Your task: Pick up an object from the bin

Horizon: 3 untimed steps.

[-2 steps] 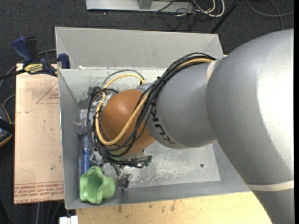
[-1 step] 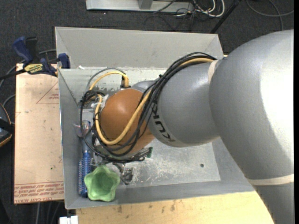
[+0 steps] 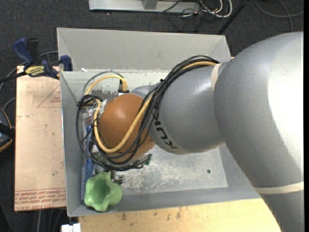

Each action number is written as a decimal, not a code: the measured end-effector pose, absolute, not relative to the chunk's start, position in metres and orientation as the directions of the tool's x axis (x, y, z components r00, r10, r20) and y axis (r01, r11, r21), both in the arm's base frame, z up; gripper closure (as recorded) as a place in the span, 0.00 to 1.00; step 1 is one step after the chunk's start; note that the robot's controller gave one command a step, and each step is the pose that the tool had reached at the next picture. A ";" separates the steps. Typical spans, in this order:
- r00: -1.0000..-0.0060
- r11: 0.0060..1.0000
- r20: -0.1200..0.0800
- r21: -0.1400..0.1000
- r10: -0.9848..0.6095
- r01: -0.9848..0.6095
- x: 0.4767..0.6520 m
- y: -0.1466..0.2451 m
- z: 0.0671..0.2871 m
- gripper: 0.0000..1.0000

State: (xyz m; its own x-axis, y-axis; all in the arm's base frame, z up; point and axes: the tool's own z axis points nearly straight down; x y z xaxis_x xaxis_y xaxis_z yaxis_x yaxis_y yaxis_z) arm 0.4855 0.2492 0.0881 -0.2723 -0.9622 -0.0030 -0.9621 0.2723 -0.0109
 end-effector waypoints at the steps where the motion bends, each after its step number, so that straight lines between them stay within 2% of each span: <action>1: 0.076 -0.076 -0.005 -0.005 -0.997 -0.997 0.522 0.239 0.079 1.00; 2: 0.073 -0.073 0.018 0.001 -0.997 -0.997 0.525 0.229 0.078 0.00; 3: -0.036 0.036 -0.004 -0.006 -0.999 -0.999 0.502 0.251 0.173 0.00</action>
Offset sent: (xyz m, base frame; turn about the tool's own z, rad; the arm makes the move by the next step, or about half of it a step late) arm 0.0350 -0.0125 -0.0121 -0.3568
